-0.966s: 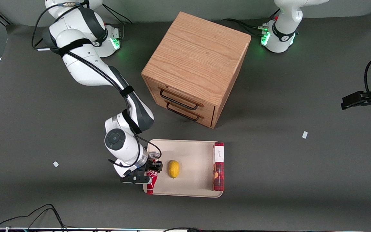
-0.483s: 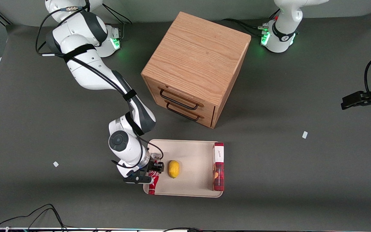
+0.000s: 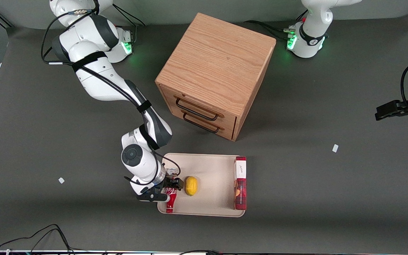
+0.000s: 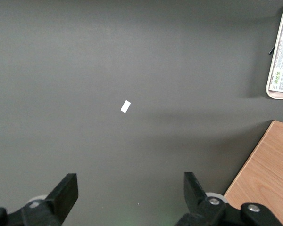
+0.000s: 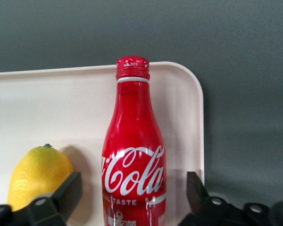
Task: Place coke bottle on tray
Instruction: 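Lower the bottle onto the tray beside the lemon and open the gripper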
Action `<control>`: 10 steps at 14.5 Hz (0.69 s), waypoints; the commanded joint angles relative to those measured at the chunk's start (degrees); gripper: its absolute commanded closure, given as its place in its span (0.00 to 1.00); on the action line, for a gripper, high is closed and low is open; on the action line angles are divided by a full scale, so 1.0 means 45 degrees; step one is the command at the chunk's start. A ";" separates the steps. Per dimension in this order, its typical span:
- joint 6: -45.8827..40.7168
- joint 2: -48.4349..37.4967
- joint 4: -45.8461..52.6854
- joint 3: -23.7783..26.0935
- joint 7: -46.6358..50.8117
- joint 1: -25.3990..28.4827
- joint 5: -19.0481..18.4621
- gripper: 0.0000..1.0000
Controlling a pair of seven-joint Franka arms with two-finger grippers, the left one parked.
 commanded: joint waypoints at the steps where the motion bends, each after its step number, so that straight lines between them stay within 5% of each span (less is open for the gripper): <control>1: 0.0158 -0.0117 0.0042 0.0043 -0.0025 -0.0006 -0.0266 0.00; 5: -0.0212 -0.1986 -0.1573 0.0004 -0.0181 -0.0317 -0.0286 0.00; 10: -0.0311 -0.6495 -0.6355 -0.0405 -0.0845 -0.1060 -0.0150 0.00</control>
